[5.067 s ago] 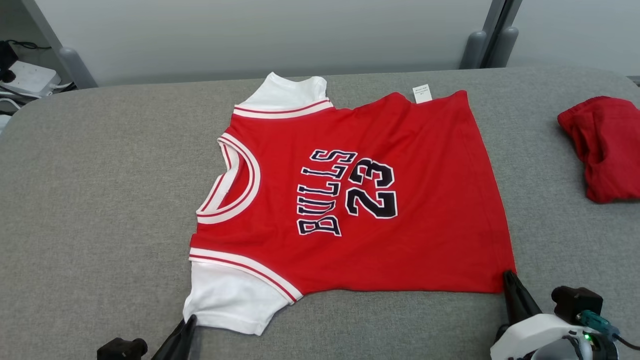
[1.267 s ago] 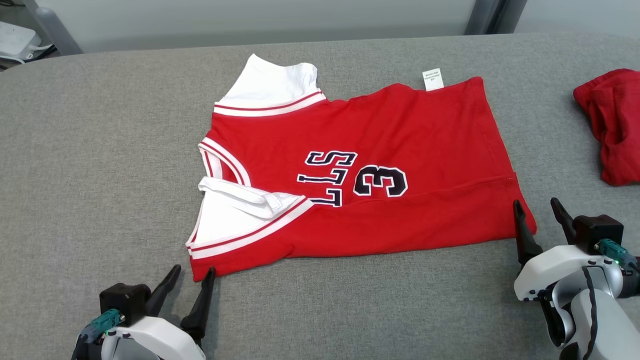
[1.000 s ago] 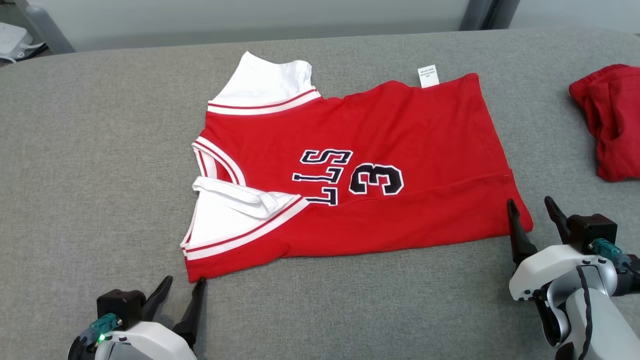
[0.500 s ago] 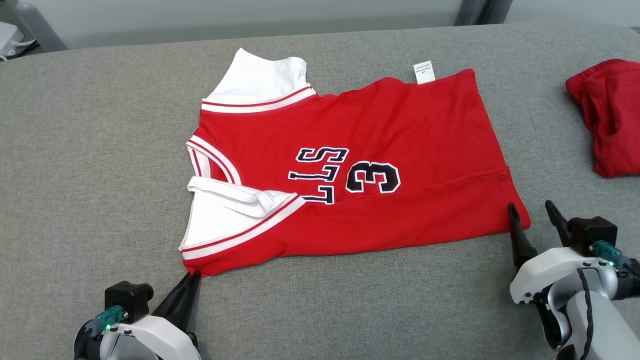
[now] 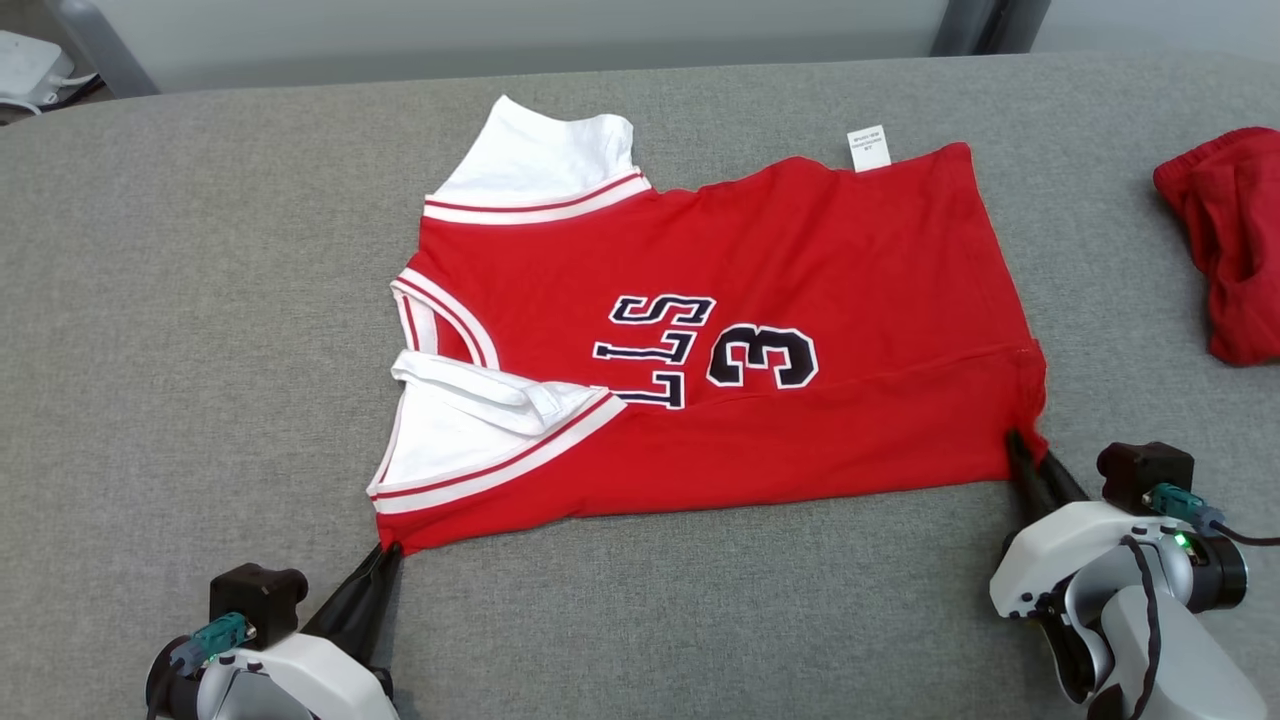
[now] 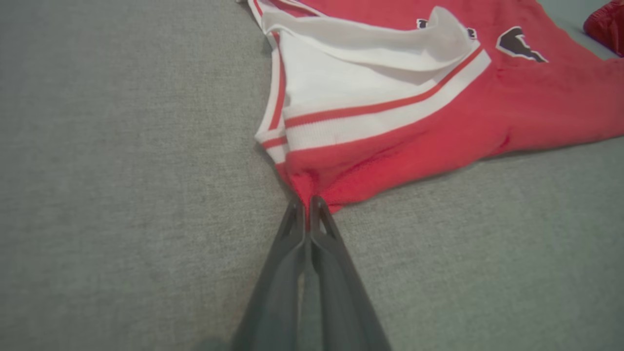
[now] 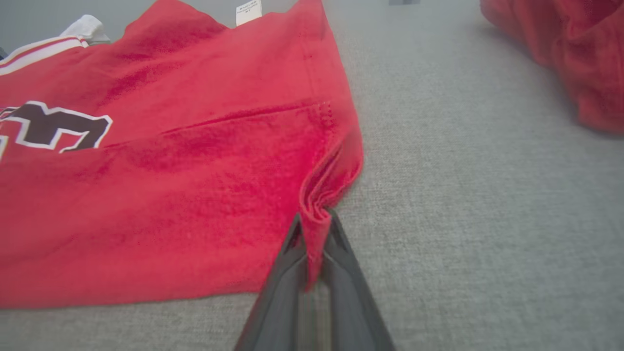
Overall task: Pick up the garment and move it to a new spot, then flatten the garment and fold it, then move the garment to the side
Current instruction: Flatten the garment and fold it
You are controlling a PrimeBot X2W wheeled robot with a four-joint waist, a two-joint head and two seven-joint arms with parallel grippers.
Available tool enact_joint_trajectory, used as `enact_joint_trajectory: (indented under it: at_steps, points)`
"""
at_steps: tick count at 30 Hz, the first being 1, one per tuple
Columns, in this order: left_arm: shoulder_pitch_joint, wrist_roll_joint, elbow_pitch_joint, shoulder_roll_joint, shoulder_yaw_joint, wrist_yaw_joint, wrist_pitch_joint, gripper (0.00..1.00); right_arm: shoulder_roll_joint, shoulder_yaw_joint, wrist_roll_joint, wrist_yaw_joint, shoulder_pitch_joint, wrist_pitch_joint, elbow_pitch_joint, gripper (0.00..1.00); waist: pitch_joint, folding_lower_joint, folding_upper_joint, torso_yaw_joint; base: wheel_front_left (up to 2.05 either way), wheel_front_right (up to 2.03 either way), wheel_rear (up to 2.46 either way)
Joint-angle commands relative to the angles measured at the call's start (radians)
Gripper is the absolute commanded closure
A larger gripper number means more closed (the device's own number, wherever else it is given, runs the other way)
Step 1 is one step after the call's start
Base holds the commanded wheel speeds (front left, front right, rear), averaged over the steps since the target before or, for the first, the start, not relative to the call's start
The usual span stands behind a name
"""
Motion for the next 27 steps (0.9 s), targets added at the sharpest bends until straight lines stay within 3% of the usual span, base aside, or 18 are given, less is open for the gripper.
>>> enact_joint_trajectory:
  at_steps: [1, 11, 22, 27]
  points:
    - [-0.027, 0.004, -0.023, 0.030, 0.033, -0.005, -0.009, 1.00, -0.010, 0.027, 0.016, 0.000, 0.014, -0.005, 0.001, 1.00, -0.002, 0.0000, -0.0001, 0.002, 0.00, 0.00, 0.00]
    - [0.044, 0.003, -0.113, 0.070, 0.030, 0.007, 0.004, 1.00, -0.043, 0.028, 0.054, 0.000, 0.141, -0.005, -0.119, 1.00, -0.028, 0.0000, -0.0001, 0.000, 0.00, 0.00, 0.00]
    - [0.208, -0.007, -0.319, 0.139, 0.040, 0.074, 0.082, 1.00, -0.096, 0.049, 0.098, 0.000, 0.283, 0.007, -0.219, 1.00, -0.047, 0.0000, -0.0001, -0.010, 0.00, 0.00, 0.00]
    - [0.254, -0.045, -0.401, 0.143, 0.043, 0.090, 0.134, 1.00, -0.107, 0.036, 0.097, 0.000, 0.316, 0.041, -0.268, 1.00, -0.034, 0.0000, -0.0001, -0.011, 0.00, 0.00, 0.00]
